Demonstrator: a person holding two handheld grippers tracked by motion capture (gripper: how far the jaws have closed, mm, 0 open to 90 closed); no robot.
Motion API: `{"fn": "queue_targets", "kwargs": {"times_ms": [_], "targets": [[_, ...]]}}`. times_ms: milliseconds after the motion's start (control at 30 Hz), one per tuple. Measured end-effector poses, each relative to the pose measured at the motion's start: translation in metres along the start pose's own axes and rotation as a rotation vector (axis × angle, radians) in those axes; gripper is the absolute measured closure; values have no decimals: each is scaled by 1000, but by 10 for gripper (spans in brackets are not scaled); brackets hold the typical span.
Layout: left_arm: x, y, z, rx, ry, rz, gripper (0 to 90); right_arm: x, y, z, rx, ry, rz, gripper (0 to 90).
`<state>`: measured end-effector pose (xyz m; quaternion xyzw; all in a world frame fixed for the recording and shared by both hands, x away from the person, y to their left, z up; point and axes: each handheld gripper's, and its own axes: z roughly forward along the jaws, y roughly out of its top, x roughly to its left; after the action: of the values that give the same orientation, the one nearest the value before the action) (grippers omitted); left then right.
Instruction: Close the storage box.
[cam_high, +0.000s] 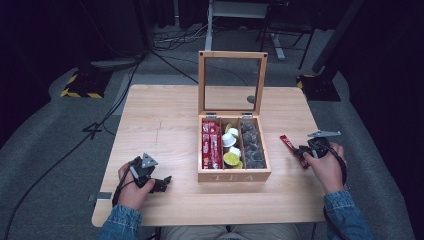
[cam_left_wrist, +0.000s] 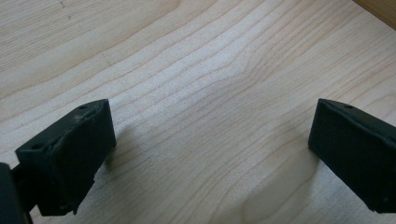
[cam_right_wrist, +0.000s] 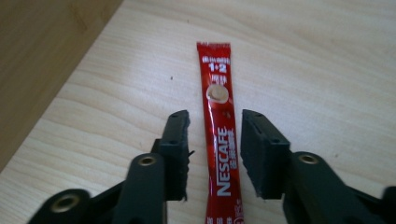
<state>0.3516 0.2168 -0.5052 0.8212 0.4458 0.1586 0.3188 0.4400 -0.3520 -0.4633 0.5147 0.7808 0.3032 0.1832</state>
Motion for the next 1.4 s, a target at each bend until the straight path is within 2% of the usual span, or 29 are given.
{"fn": "queue_targets", "kwargs": {"times_ms": [200, 267, 367, 500, 567, 700, 933, 1133, 1400], "targets": [[0, 1, 1, -2, -2, -3, 5, 1, 5, -10, -71, 1, -10, 479], [0, 1, 1, -1, -3, -3, 4, 3, 7, -13, -104, 17, -3, 441], [0, 1, 1, -1, -2, -2, 4, 6, 13, -21, -156, 35, 2, 424], [0, 1, 1, 0, -2, 1, 4, 12, 29, -34, -262, 84, 19, 434], [0, 1, 1, 0, -1, 1, 4, 16, 40, -41, -294, 100, 0, 431], [0, 1, 1, 1, 2, 3, 4, 18, 57, -50, -316, 112, -38, 415], [0, 1, 1, 1, 2, 1, 4, 22, 79, -64, -360, 134, -71, 413], [0, 1, 1, 1, 2, 2, 4, 22, 94, -65, -372, 143, -84, 392], [0, 1, 1, 1, 3, 3, 4, 25, 122, -64, -379, 144, -126, 375]]}}
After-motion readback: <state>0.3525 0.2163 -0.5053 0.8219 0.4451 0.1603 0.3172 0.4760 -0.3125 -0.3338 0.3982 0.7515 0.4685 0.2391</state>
